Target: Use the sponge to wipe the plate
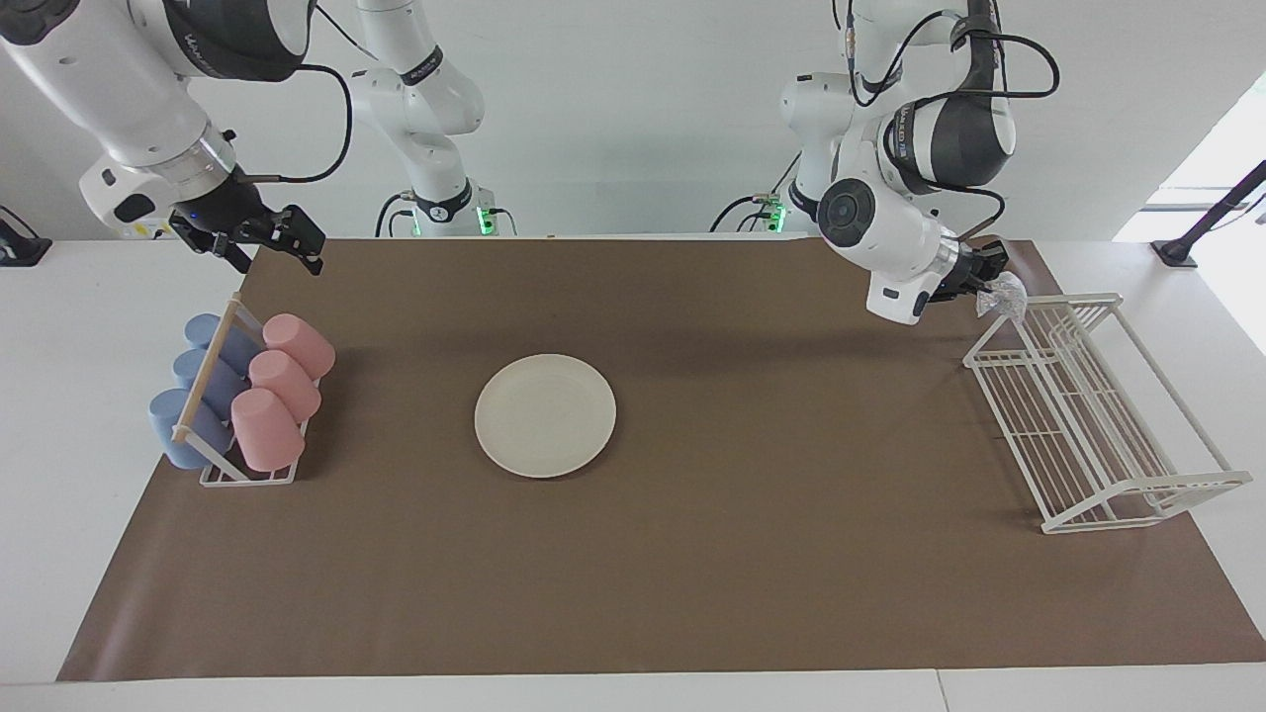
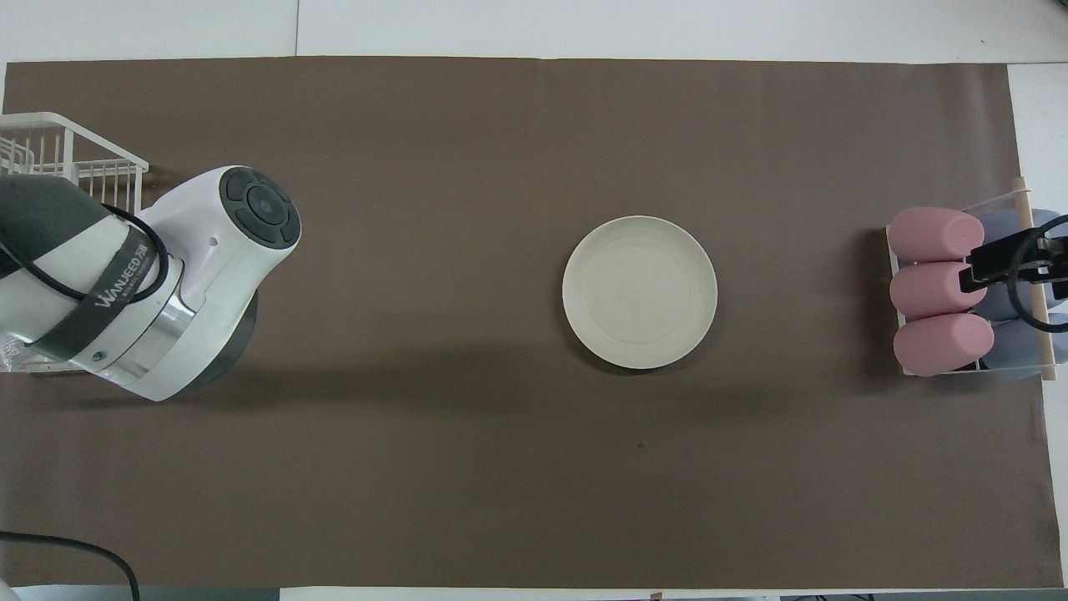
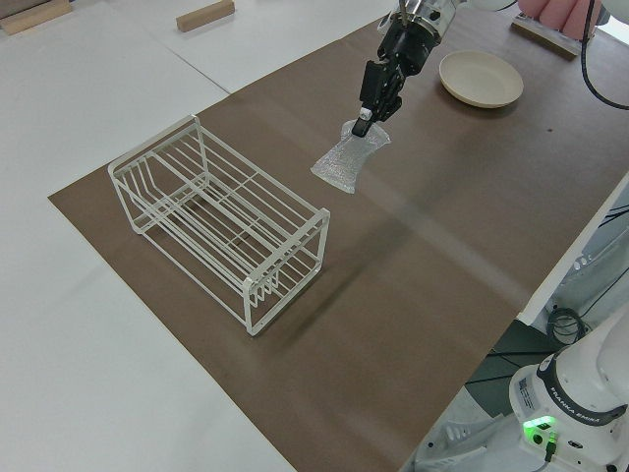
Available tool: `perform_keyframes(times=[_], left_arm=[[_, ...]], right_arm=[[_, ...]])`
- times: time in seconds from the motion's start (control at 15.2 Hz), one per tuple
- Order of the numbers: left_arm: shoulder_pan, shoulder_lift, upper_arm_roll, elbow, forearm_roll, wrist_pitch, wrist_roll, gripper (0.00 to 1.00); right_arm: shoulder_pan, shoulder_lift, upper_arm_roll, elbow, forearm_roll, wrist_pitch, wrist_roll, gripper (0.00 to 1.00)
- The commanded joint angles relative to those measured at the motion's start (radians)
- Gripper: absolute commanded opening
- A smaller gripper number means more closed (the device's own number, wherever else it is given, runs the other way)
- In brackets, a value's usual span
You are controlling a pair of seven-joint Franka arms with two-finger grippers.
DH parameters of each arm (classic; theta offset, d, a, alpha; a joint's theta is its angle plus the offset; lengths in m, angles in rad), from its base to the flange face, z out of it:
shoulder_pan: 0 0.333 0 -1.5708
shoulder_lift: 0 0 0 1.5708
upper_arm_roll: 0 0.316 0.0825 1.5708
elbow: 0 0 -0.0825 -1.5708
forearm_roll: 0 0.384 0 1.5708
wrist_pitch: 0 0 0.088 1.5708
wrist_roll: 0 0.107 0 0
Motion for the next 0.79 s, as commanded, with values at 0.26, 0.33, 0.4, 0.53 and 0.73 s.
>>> perform_keyframes(times=[0.26, 0.33, 0.4, 0.53, 0.73], left_arm=[[0.019, 0.282, 0.021, 0.255, 0.211, -0.045, -0.075, 0.0], [0.025, 0.311, 0.022, 0.264, 0.215, -0.043, -0.112, 0.0], [0.028, 0.331, 0.027, 0.278, 0.222, -0.034, -0.179, 0.0], [0.065, 0.34, 0.027, 0.283, 0.228, 0.019, -0.229, 0.0], [0.08, 0.336, 0.025, 0.254, 0.219, 0.055, -0.227, 0.0]], right_arm=[[-0.005, -0.005, 0.006, -0.002, -0.007, -0.014, -0.014, 1.0], [-0.005, -0.005, 0.006, -0.002, -0.007, -0.014, -0.014, 1.0], [-0.007, -0.005, 0.006, -0.002, -0.008, -0.014, -0.014, 1.0], [-0.007, -0.005, 0.006, -0.002, -0.007, -0.014, -0.014, 1.0], [-0.005, -0.005, 0.006, -0.002, -0.007, -0.014, -0.014, 1.0]])
